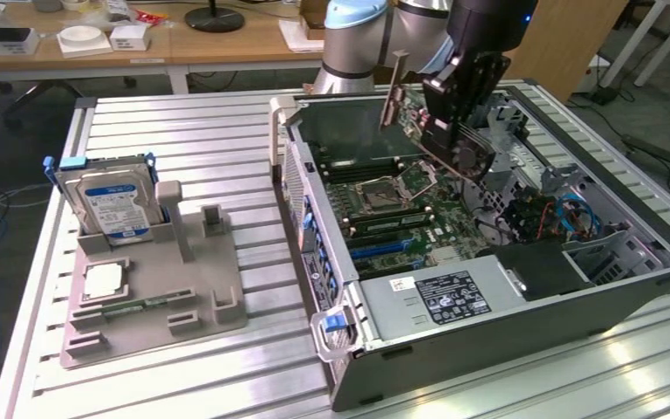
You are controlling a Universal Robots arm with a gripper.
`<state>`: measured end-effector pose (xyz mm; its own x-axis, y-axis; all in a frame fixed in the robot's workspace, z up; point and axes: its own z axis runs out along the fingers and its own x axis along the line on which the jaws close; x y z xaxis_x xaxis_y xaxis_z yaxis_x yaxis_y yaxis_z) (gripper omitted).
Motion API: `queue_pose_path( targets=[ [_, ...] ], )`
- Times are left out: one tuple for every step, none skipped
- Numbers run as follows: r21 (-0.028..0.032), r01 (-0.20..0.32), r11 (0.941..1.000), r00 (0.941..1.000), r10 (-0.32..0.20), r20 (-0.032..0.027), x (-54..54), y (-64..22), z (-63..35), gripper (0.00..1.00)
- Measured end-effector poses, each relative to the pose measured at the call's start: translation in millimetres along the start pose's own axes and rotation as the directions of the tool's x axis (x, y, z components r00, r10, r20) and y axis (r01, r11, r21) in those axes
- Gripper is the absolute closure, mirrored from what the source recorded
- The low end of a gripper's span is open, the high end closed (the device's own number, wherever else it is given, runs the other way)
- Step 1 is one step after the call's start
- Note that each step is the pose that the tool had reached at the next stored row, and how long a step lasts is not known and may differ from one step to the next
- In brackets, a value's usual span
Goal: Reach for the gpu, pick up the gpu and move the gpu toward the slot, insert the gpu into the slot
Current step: 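Insert the gpu into the slot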
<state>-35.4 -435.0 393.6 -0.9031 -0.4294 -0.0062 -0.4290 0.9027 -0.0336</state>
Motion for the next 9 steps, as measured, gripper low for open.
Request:
queue_pose_path(
  targets=[
    [0.0000,0.010,0.9999,0.9999,-0.010,0.0003,0.0,0.0,0.0,0.73],
    [-0.0001,0.020,0.9998,0.9998,-0.020,0.0007,0.0,0.0,0.1,0.73],
    [-0.0002,0.030,0.9996,0.9996,-0.030,0.0010,0.0,0.0,0.1,0.73],
    [-0.0002,0.039,0.9992,0.9992,-0.039,0.0013,0.0,-0.1,0.1,0.73],
    [-0.0003,0.050,0.9988,0.9988,-0.050,0.0017,0.0,-0.1,0.1,0.73],
    [-0.0002,0.060,0.9982,0.9982,-0.060,0.0020,0.0,-0.1,0.1,0.73],
    [-0.0004,0.071,0.9975,0.9975,-0.071,0.0024,0.0,-0.1,0.2,0.73],
    [-0.0004,0.081,0.9967,0.9967,-0.081,0.0027,0.0,-0.1,0.2,0.73],
    [-0.0004,0.091,0.9959,0.9958,-0.091,0.0031,0.0,-0.1,0.2,0.73]
  ],
)
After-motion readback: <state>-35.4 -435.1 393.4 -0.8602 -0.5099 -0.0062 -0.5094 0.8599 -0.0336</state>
